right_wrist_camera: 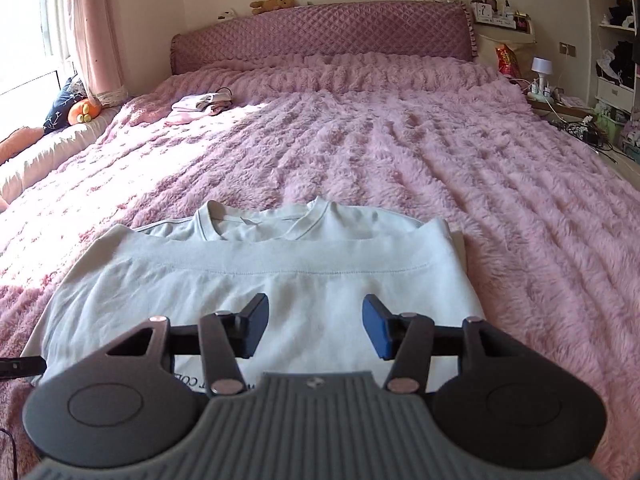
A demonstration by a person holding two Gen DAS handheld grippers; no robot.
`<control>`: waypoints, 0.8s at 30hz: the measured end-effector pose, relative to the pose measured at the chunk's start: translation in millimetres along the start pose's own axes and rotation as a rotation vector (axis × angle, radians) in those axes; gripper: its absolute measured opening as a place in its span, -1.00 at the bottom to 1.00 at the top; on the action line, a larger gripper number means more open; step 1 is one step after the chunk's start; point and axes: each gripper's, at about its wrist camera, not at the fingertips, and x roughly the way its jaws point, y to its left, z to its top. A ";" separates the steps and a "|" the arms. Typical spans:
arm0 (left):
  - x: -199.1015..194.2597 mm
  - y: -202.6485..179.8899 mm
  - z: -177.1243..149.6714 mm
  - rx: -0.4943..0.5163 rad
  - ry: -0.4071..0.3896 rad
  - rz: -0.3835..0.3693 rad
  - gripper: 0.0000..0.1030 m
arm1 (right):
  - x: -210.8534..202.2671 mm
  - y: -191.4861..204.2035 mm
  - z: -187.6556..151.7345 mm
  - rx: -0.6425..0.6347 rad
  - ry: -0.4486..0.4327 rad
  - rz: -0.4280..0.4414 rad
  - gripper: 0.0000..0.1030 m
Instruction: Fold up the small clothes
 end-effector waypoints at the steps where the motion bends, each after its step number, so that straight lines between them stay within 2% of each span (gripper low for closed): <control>1: 1.7 0.9 -0.7 0.012 0.005 0.000 0.10 | 16.4 11.1 16.0 -0.005 0.001 0.015 0.00; 5: 5.5 -0.3 -1.5 0.067 0.027 -0.006 0.17 | 71.7 40.4 59.6 -0.017 0.006 0.014 0.04; 8: 7.4 -3.6 -1.9 0.091 0.027 0.009 0.18 | 117.2 62.6 83.7 -0.082 0.028 -0.039 0.04; 11: 8.7 -4.9 -2.7 0.089 0.026 0.006 0.28 | 160.6 75.1 99.3 -0.132 0.049 -0.094 0.04; 15: 8.3 -4.2 -3.3 0.083 0.028 -0.001 0.30 | 200.7 89.5 103.5 -0.225 0.085 -0.141 0.04; 18: 8.5 -3.1 -2.3 0.071 0.034 -0.006 0.31 | 227.2 95.5 97.4 -0.292 0.120 -0.210 0.04; 21: 9.1 -2.5 -1.0 0.069 0.036 -0.007 0.31 | 240.7 99.6 88.3 -0.351 0.159 -0.249 0.04; 24: 9.1 -2.4 -2.0 0.075 0.029 -0.007 0.31 | 236.6 100.0 74.0 -0.371 0.184 -0.235 0.04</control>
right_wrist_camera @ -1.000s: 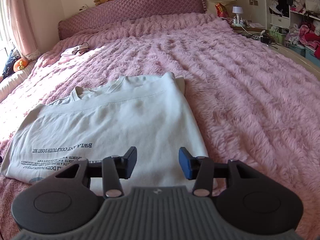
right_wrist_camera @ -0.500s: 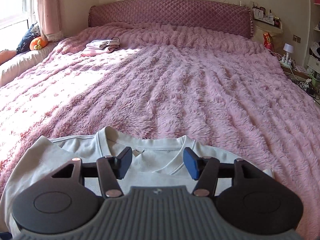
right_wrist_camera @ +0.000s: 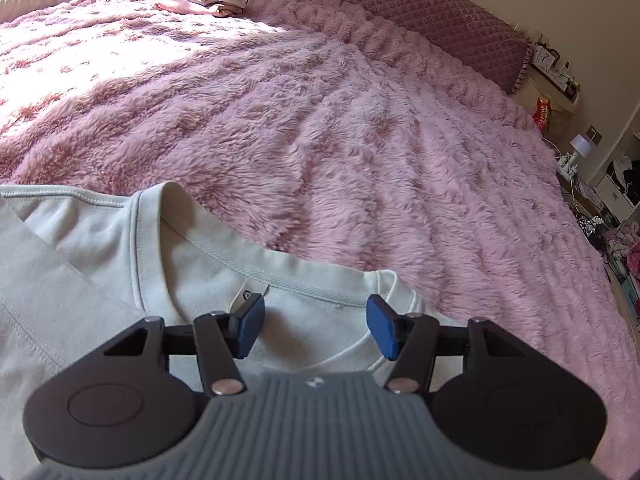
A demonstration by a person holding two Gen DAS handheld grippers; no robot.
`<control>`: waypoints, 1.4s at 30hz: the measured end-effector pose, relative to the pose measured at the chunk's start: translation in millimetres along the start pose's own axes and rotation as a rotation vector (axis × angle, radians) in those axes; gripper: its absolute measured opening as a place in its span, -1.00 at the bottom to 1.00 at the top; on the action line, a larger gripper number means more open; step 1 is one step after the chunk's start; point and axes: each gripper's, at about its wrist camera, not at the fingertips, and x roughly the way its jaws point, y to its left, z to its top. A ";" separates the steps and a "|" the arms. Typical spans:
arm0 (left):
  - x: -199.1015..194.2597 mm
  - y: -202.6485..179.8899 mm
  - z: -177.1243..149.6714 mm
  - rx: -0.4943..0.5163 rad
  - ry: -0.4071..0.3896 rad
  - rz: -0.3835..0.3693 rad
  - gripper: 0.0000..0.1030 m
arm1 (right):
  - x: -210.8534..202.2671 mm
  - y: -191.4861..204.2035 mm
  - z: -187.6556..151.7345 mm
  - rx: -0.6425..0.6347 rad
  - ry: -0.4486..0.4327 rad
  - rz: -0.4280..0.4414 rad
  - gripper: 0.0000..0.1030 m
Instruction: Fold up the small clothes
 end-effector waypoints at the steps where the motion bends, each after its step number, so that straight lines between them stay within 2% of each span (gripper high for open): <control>1: -0.1 -0.3 -0.5 0.003 -0.002 0.001 0.31 | -2.2 0.4 -4.4 0.004 0.005 0.011 0.04; 8: -0.5 -4.3 -1.1 0.023 0.006 0.018 0.31 | -50.7 3.2 -47.4 0.001 -0.016 0.027 0.04; 11: 1.1 -8.5 0.3 0.041 0.015 0.037 0.31 | -75.9 5.6 -62.7 -0.049 -0.003 0.066 0.04; 16: 0.1 -5.8 0.1 0.009 0.015 0.034 0.31 | -111.4 12.9 -90.4 -0.108 0.031 0.097 0.03; 19: -0.1 -2.0 0.6 -0.010 0.019 0.024 0.31 | -136.1 14.3 -117.5 -0.090 0.074 0.113 0.03; 23: 0.5 -0.4 1.2 -0.014 0.026 0.019 0.31 | -172.4 16.3 -152.7 -0.080 0.058 0.107 0.04; 29: 2.6 -4.3 2.6 -0.008 0.046 0.038 0.31 | -195.4 23.4 -196.5 -0.043 0.094 0.134 0.04; 32: 2.6 -4.1 3.6 -0.013 0.055 0.038 0.31 | -203.0 27.9 -208.2 -0.048 0.064 0.116 0.04; 38: 4.3 -4.6 8.1 0.003 0.078 0.039 0.31 | -199.3 24.9 -210.4 -0.015 0.078 0.121 0.10; 42: -16.4 1.0 19.8 -0.047 0.043 -0.005 0.30 | -207.2 17.9 -203.8 0.064 0.069 0.133 0.09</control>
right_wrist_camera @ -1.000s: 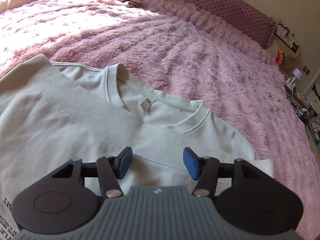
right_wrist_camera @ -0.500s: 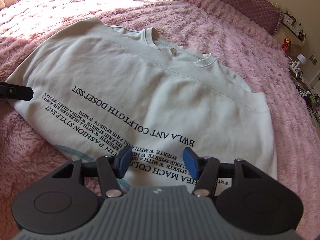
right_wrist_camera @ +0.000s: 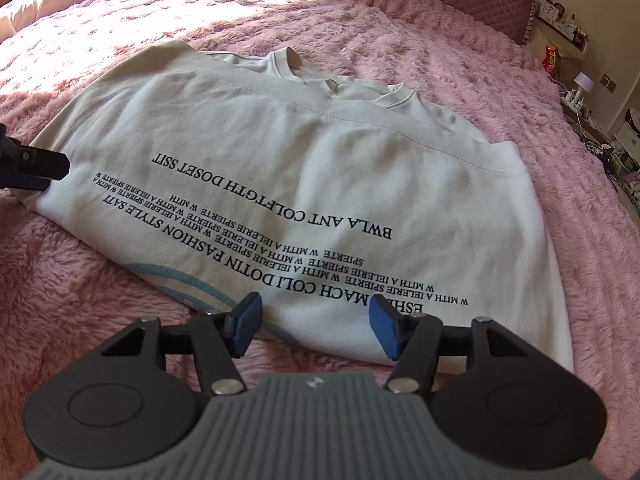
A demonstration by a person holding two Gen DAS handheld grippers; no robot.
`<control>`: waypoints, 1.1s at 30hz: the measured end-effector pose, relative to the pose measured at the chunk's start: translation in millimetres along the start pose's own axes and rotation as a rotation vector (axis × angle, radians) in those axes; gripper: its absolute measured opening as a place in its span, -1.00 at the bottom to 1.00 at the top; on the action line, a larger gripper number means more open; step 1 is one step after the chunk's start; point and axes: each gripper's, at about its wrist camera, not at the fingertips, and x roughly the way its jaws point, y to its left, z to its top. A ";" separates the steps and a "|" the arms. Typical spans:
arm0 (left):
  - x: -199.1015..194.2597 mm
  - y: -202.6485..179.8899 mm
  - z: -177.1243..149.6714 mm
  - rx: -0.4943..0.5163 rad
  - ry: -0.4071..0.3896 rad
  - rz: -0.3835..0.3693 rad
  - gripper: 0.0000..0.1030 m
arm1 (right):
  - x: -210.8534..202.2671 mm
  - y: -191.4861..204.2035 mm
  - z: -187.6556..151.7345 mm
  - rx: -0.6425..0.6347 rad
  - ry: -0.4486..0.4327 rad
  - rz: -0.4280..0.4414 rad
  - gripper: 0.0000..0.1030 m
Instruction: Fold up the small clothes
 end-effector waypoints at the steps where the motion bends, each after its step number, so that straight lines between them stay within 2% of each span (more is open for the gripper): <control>1: -8.5 2.9 4.2 -0.002 -0.022 -0.009 0.30 | -5.8 1.1 0.9 0.011 -0.020 0.013 0.09; 7: -35.2 24.4 31.6 0.016 -0.043 0.036 0.30 | -34.3 43.5 3.8 -0.076 -0.145 0.097 0.11; 8: -37.5 28.4 34.6 0.011 -0.048 0.035 0.30 | -36.7 53.7 4.9 -0.098 -0.160 0.113 0.19; 10: -39.2 39.5 40.1 -0.035 -0.055 -0.002 0.30 | -39.8 74.8 7.8 -0.146 -0.190 0.131 0.37; 14: -34.2 55.2 47.3 -0.117 -0.054 -0.023 0.30 | -41.7 116.9 10.6 -0.264 -0.259 0.148 0.39; 16: -27.5 59.9 50.6 -0.132 -0.041 -0.018 0.30 | -37.7 137.6 11.2 -0.343 -0.256 0.134 0.40; 22: -7.9 68.0 57.0 -0.146 -0.011 -0.029 0.30 | -14.8 197.5 -2.1 -0.640 -0.298 -0.020 0.40; 27: 8.5 71.4 67.1 -0.115 0.016 -0.039 0.30 | -7.5 223.7 -4.3 -0.707 -0.362 -0.049 0.40; 33: 37.4 91.4 83.8 -0.165 0.080 -0.042 0.30 | 5.1 248.8 7.3 -0.735 -0.412 -0.055 0.40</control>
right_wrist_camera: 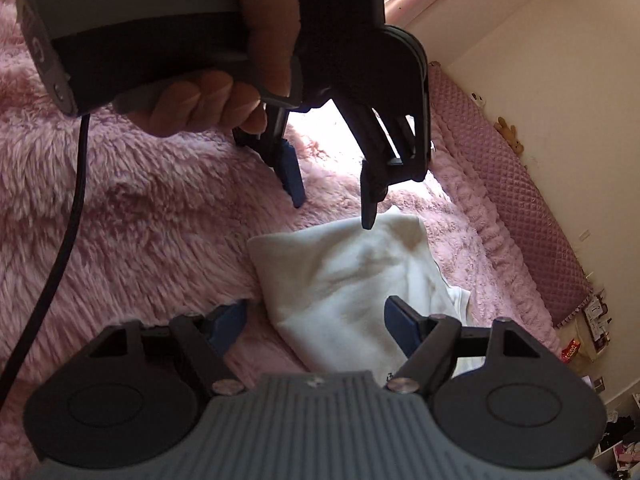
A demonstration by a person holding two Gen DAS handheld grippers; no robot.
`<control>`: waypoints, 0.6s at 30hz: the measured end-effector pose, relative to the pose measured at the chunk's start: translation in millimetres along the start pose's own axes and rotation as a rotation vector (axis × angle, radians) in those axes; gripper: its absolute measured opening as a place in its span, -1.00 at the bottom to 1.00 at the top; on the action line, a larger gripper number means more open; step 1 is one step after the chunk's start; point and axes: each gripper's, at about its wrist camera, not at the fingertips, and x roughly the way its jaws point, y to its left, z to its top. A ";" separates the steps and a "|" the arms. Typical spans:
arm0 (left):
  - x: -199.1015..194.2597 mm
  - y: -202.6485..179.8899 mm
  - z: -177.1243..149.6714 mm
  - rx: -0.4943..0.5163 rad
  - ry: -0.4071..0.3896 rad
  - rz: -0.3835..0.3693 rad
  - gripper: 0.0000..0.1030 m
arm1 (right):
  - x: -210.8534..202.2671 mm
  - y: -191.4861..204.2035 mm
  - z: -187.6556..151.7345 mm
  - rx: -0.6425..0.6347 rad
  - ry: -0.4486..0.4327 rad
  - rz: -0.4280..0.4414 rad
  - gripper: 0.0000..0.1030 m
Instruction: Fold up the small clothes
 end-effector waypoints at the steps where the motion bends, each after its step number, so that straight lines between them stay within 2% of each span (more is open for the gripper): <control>1: 4.1 1.8 2.5 -0.002 0.006 -0.004 0.30 | 2.7 0.8 2.0 -0.001 -0.004 -0.006 0.40; 6: 25.6 5.9 20.3 -0.017 0.017 -0.068 0.33 | 15.8 7.6 11.6 -0.047 -0.060 -0.064 0.56; 11: 56.9 16.4 40.1 -0.162 0.018 -0.180 0.35 | 31.2 5.6 17.6 -0.025 -0.071 -0.089 0.56; 14: 76.4 16.4 53.4 -0.201 0.016 -0.200 0.37 | 39.7 4.3 19.7 -0.024 -0.076 -0.112 0.56; 18: 93.5 11.1 66.1 -0.188 0.008 -0.205 0.38 | 47.0 1.8 24.7 -0.011 -0.078 -0.123 0.56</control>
